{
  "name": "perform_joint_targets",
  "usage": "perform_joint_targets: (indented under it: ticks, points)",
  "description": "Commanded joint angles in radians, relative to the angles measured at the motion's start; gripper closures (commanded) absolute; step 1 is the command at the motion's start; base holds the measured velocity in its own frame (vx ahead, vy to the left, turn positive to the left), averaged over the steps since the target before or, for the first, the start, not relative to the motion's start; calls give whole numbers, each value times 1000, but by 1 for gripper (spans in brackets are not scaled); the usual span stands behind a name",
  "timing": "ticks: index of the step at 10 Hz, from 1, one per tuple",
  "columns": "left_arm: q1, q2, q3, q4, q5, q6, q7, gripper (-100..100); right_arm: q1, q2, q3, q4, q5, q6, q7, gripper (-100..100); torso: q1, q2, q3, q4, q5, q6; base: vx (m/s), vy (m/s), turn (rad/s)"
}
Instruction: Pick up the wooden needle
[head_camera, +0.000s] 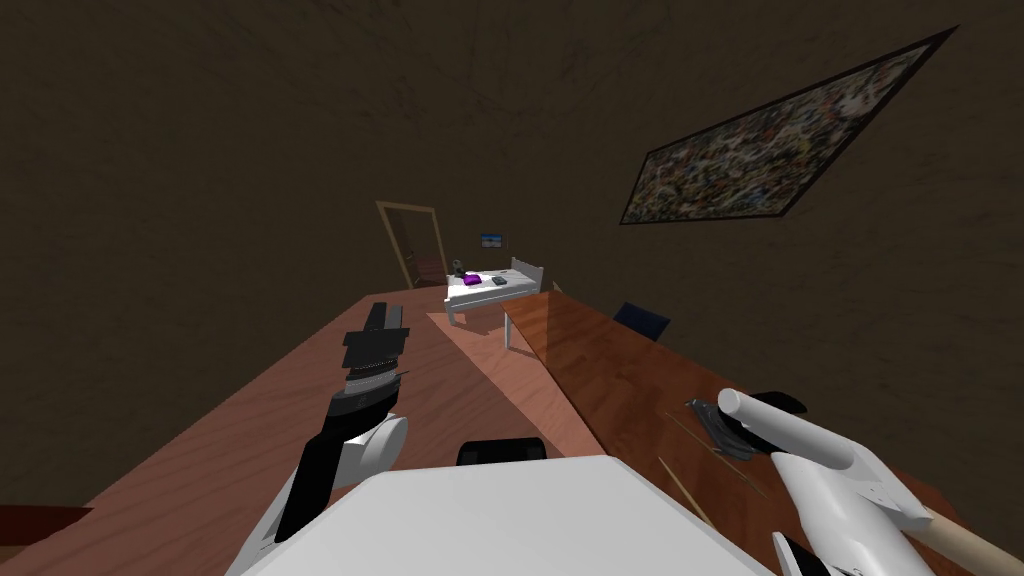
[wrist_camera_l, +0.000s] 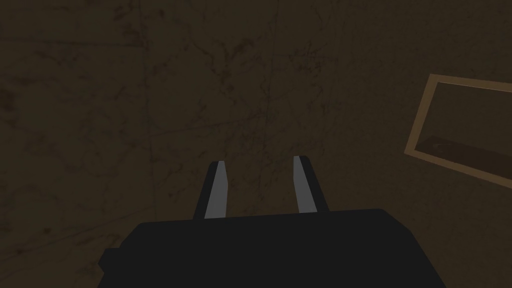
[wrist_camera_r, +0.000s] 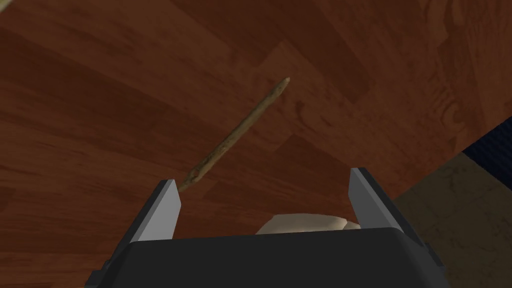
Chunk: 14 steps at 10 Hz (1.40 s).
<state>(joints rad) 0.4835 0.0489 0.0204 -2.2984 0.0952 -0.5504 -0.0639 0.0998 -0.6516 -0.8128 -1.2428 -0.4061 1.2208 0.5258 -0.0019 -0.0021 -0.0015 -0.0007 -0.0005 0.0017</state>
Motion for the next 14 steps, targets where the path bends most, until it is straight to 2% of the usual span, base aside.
perform_joint_targets:
  ticks: [1, 2, 3, 5, 6, 7, 8, 9, 10, 11, 12, 13, 14]
  points:
    - [0, 0, 0, 0, 0, 0, 0, 0, -6, 8, -21, 34, 4, 21, -50, -100, 0, 0, 0, 0, 0, 0, 19, -4, -91]
    - [0, 0, 0, 0, 0, 0, 0, 0, -6, 8, -21, 34, 4, 21, -78, -100, 0, 0, 0, 0, 0, 1, 20, -1, -60]
    - [0, 0, 0, 0, 0, 0, 0, 0, -11, 15, -41, 70, 5, 38, -105, -100, 0, 0, 0, 0, 0, 0, 24, -5, -94]
    - [0, 0, 0, 0, 0, 0, 0, 0, -11, 15, -41, 70, 5, 38, -141, -100, 0, 0, 0, 0, 0, 0, 15, -3, -19]
    - [0, 0, 0, 0, 0, 0, 0, 0, -14, 22, -60, 105, 6, 55, -179, -100, 0, 0, 0, 0, 0, 0, 19, -10, -78]
    - [0, 0, 0, 0, 0, 0, 0, 0, -14, 22, -60, 105, 6, 55, -201, -100, -1, 0, 0, 0, 0, 1, 18, -5, -66]
    - [0, 0, 0, 0, 0, 0, 0, 0, -17, 29, -78, 139, 6, 71, -233, -100, 0, 0, 0, 0, 0, 0, 23, -7, -74]
    - [0, 0, 0, 0, 0, 0, 0, 0, -17, 29, -78, 139, 6, 71, -259, -100, -1, 0, 0, 0, 0, 0, 19, -5, -47]
    - [0, 0, 0, 0, 0, 0, 0, 0, -20, 36, -95, 172, 6, 86, -289, -100, 0, 0, 0, 0, 0, 0, 20, -14, -78]
    - [0, 0, 0, 0, 0, 0, 0, 0, -20, 36, -95, 172, 6, 86, -314, -100, -1, 0, 0, 0, 0, 0, 16, -10, -42]
    - [0, 0, 0, 0, 0, 0, 0, 0, -22, 43, -110, 203, 6, 100, -349, -100, -1, 0, 0, 0, 0, 0, 20, -11, -77]
    - [0, 0, 0, 0, 0, 0, 0, 0, -22, 43, -110, 203, 6, 100, -366, -100, -1, 0, 0, 0, 0, 0, 16, -7, -45]
    - [0, 0, 0, 0, 0, 0, 0, 0, -23, 50, -124, 233, 5, 113, -401, -100, -1, 0, 0, 0, 0, 0, 16, -10, -60]
